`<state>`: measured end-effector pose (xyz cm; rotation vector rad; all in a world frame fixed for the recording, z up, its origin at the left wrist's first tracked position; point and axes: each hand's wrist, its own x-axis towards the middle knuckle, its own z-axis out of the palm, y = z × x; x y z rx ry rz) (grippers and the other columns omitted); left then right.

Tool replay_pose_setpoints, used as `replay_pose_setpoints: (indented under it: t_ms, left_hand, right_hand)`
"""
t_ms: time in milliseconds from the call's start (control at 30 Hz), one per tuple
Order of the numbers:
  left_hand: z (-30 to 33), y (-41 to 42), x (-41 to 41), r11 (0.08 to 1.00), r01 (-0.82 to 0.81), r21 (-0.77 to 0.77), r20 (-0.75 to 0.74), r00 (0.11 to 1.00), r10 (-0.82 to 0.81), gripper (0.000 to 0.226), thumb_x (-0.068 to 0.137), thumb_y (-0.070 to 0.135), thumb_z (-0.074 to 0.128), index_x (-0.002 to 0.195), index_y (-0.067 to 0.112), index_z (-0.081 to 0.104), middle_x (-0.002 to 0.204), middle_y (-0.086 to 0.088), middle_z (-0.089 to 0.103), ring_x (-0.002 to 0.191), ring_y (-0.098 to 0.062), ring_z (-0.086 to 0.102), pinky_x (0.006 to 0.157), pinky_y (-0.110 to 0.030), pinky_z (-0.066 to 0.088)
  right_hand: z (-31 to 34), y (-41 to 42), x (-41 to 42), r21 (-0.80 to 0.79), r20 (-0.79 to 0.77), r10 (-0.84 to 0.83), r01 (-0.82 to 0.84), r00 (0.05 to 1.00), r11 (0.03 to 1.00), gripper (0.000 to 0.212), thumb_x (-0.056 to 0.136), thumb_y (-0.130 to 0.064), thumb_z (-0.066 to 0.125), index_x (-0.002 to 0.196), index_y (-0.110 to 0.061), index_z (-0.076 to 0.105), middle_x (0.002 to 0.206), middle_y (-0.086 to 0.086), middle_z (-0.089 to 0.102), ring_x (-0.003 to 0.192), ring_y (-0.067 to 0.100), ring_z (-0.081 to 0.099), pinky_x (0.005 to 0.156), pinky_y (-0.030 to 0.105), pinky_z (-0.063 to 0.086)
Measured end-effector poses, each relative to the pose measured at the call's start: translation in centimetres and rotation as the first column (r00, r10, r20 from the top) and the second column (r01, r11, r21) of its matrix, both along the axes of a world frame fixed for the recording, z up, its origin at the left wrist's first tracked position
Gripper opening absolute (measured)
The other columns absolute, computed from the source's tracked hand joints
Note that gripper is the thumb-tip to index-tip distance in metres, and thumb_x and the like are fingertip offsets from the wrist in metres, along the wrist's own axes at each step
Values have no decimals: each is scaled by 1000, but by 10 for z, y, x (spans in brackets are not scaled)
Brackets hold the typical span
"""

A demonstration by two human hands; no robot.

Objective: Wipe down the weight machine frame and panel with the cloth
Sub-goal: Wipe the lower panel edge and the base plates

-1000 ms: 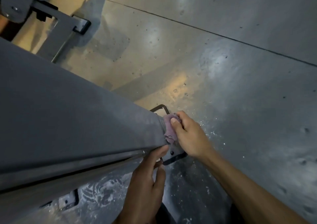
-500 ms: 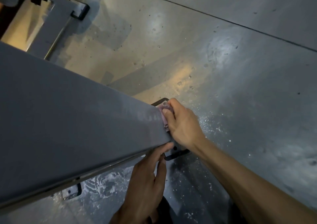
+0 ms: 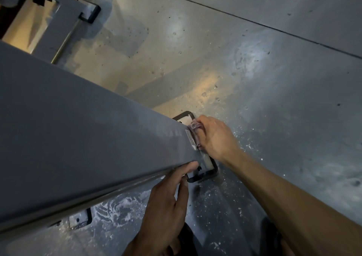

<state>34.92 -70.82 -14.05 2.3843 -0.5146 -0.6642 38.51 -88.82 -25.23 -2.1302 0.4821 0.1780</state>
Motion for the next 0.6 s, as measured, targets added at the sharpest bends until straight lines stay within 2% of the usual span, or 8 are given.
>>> replay_pose_setpoints:
  t_ms: [200, 267, 333, 400, 500, 600]
  left_hand:
    - [-2, 2, 1, 1000, -7, -6, -17, 1000, 7, 44, 106, 6, 49, 132, 38, 63, 130, 33, 62, 125, 6, 57, 103, -19, 45]
    - [-2, 2, 0, 1000, -10, -14, -20, 1000, 10, 44, 106, 5, 49, 132, 38, 63, 130, 32, 63, 125, 6, 57, 103, -20, 45]
    - [-2, 1, 0, 1000, -18, -20, -26, 1000, 18, 44, 106, 6, 49, 132, 38, 63, 129, 32, 63, 125, 6, 57, 103, -20, 45]
    - [-2, 0, 0, 1000, -21, -23, -25, 999, 20, 44, 106, 6, 49, 131, 38, 64, 129, 32, 63, 125, 6, 57, 103, -21, 45]
    - [-4, 1, 1, 1000, -19, -22, -20, 1000, 19, 45, 106, 4, 50, 131, 38, 64, 129, 31, 64, 125, 5, 58, 103, -22, 46]
    - [-3, 1, 0, 1000, -22, -18, -28, 999, 22, 44, 106, 5, 49, 130, 40, 64, 129, 31, 64, 125, 5, 58, 103, -23, 47]
  right_hand:
    - [8, 3, 15, -106, -22, 78, -79, 997, 991, 16, 100, -18, 53, 111, -15, 65, 102, 7, 71, 88, 28, 64, 80, 41, 54]
    - [10, 0, 16, 39, -43, -8, 10, 999, 999, 12, 100, -21, 58, 97, -19, 69, 88, 2, 74, 79, 22, 67, 74, 36, 56]
    - [11, -7, 16, 251, -59, -84, 96, 995, 963, 19, 100, -24, 62, 82, -23, 67, 70, -8, 67, 63, 6, 60, 61, 23, 49]
    - [15, -11, 14, 372, -53, -113, 124, 992, 920, 18, 100, -24, 61, 83, -23, 67, 69, -11, 64, 60, 2, 54, 57, 16, 42]
    - [14, -6, 18, 340, -89, -106, 131, 990, 931, 19, 102, -25, 55, 87, -26, 65, 80, -6, 67, 76, 14, 62, 69, 29, 49]
    - [23, 5, 24, 290, -152, -117, 157, 981, 944, 22, 104, -27, 49, 96, -29, 69, 94, -4, 72, 86, 18, 66, 77, 31, 51]
